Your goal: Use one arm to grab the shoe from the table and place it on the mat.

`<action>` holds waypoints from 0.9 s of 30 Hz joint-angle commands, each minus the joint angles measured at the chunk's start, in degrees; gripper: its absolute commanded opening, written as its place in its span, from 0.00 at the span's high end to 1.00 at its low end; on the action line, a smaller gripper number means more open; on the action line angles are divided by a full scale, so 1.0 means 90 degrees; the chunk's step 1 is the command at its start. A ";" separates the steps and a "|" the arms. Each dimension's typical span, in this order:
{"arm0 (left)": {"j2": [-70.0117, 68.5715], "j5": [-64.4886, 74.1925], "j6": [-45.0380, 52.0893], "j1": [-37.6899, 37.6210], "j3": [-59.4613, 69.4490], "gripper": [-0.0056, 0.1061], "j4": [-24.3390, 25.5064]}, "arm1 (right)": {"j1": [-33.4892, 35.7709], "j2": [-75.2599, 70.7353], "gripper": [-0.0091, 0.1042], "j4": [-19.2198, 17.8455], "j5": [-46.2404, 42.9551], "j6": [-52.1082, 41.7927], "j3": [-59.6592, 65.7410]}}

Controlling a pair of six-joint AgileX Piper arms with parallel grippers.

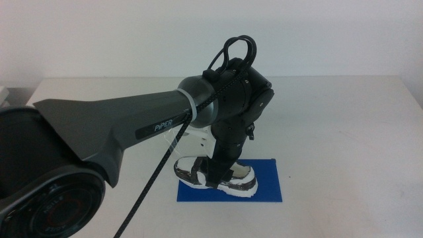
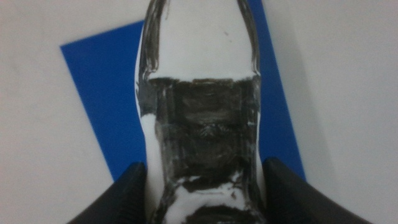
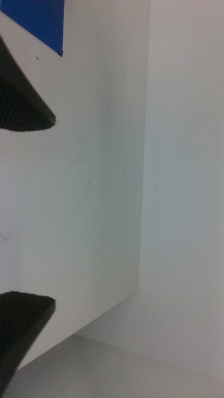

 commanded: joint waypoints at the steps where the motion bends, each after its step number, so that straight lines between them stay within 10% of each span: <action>1: -0.0376 -0.0166 -0.0151 -0.0001 -0.0192 0.97 0.0003 | 0.0020 -0.0129 0.33 -0.0054 -0.0505 -0.0080 -0.0061; 17: -0.0376 -0.0613 -0.0151 -0.0001 -0.0192 0.88 -0.0209 | 0.0020 -0.0129 0.33 -0.0054 -0.0505 -0.0080 -0.0061; 27: -0.0376 -0.0613 -0.0151 -0.0008 -0.0192 0.36 -0.0351 | 0.0020 -0.0129 0.33 -0.0054 -0.0505 -0.0080 -0.0061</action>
